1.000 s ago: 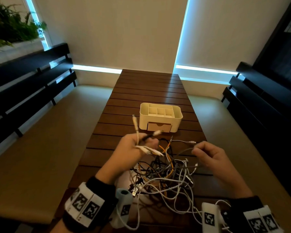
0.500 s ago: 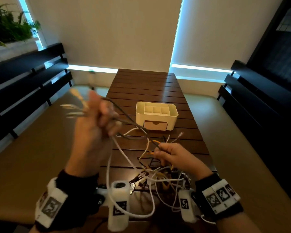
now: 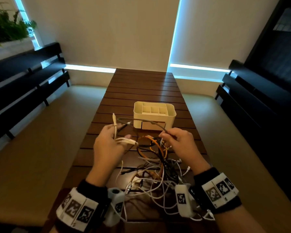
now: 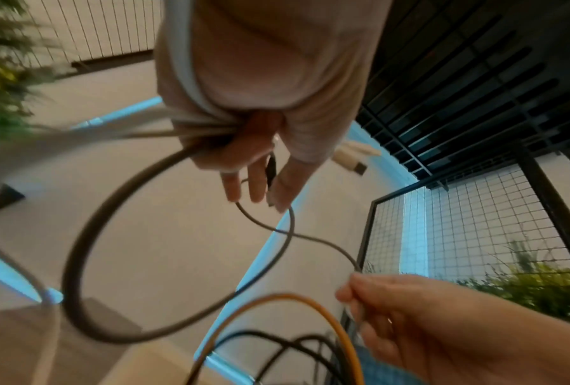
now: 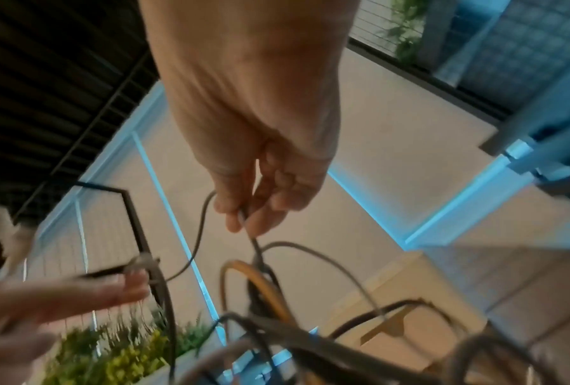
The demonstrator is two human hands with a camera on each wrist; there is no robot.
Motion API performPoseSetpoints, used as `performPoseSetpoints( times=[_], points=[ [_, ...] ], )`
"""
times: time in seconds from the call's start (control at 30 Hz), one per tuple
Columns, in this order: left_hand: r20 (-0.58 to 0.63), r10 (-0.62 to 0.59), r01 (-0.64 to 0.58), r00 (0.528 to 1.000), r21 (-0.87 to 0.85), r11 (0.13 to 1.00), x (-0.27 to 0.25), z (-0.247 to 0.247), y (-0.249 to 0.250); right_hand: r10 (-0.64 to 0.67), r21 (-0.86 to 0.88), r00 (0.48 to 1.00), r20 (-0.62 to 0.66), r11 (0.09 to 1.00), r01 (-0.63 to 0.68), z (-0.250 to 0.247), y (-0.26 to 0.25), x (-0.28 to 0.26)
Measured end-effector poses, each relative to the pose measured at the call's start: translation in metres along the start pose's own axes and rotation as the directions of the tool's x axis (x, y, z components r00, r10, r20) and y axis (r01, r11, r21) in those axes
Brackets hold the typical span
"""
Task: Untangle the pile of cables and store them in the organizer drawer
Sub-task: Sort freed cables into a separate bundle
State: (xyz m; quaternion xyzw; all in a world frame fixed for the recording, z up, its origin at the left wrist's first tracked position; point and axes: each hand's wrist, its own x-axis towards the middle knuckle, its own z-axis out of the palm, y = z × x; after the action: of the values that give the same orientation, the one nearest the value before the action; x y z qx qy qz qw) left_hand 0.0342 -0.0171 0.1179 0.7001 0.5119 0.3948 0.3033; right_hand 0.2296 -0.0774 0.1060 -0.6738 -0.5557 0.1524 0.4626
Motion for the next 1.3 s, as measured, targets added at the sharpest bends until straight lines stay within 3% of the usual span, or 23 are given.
performPoseSetpoints(
  times=[0.13,0.23,0.37,0.5,0.67,0.77,0.87,0.93,1.03,1.1,1.2,1.3],
  points=[
    [0.274,-0.005,0.076,0.962,-0.251,0.965,-0.010,0.032,0.000,0.069,0.129,0.995,0.074,0.989,-0.078,0.002,-0.001,-0.005],
    [0.423,0.066,0.032,0.904,-0.222,0.975,-0.010,0.053,-0.009,0.099,0.210,0.986,0.132,0.970,-0.125,0.005,-0.003,-0.009],
    [0.479,0.154,-0.113,0.864,-0.113,0.987,-0.003,0.061,-0.012,0.099,0.244,0.989,0.110,0.962,-0.123,0.003,-0.003,-0.011],
    [0.510,0.100,-0.055,0.854,-0.102,0.993,-0.002,0.059,-0.016,0.135,0.271,0.989,-0.066,0.956,-0.112,-0.006,0.001,-0.010],
    [0.552,0.080,-0.012,0.830,-0.126,0.992,-0.002,0.047,-0.030,0.227,0.405,0.939,-0.257,0.908,-0.108,-0.021,0.001,-0.001],
    [0.563,0.012,0.004,0.826,-0.027,1.000,-0.002,0.042,-0.051,0.210,0.438,0.883,-0.420,0.899,-0.005,-0.039,-0.006,0.008],
    [0.508,-0.119,0.043,0.853,0.158,0.986,0.001,0.037,-0.079,0.175,0.410,0.787,-0.591,0.906,0.107,-0.061,-0.016,0.016],
    [0.459,-0.174,0.080,0.871,0.217,0.973,0.001,0.036,-0.092,0.109,0.375,0.764,-0.636,0.909,0.183,-0.067,-0.025,0.018],
    [0.355,-0.130,0.083,0.926,0.144,0.986,-0.002,0.038,-0.089,0.031,0.402,0.807,-0.590,0.878,0.259,-0.064,-0.036,0.015],
    [0.269,-0.099,0.132,0.958,-0.109,0.985,-0.001,0.038,-0.078,-0.020,0.436,0.872,-0.489,0.861,0.264,-0.058,-0.041,0.015],
    [0.243,-0.033,0.137,0.969,-0.424,0.895,0.003,0.031,-0.049,-0.105,0.445,0.936,-0.335,0.859,0.255,-0.049,-0.051,0.015],
    [0.325,0.133,0.061,0.936,-0.523,0.850,0.004,0.034,-0.024,-0.192,0.429,0.962,-0.193,0.866,0.258,-0.037,-0.065,0.014]
  ],
)
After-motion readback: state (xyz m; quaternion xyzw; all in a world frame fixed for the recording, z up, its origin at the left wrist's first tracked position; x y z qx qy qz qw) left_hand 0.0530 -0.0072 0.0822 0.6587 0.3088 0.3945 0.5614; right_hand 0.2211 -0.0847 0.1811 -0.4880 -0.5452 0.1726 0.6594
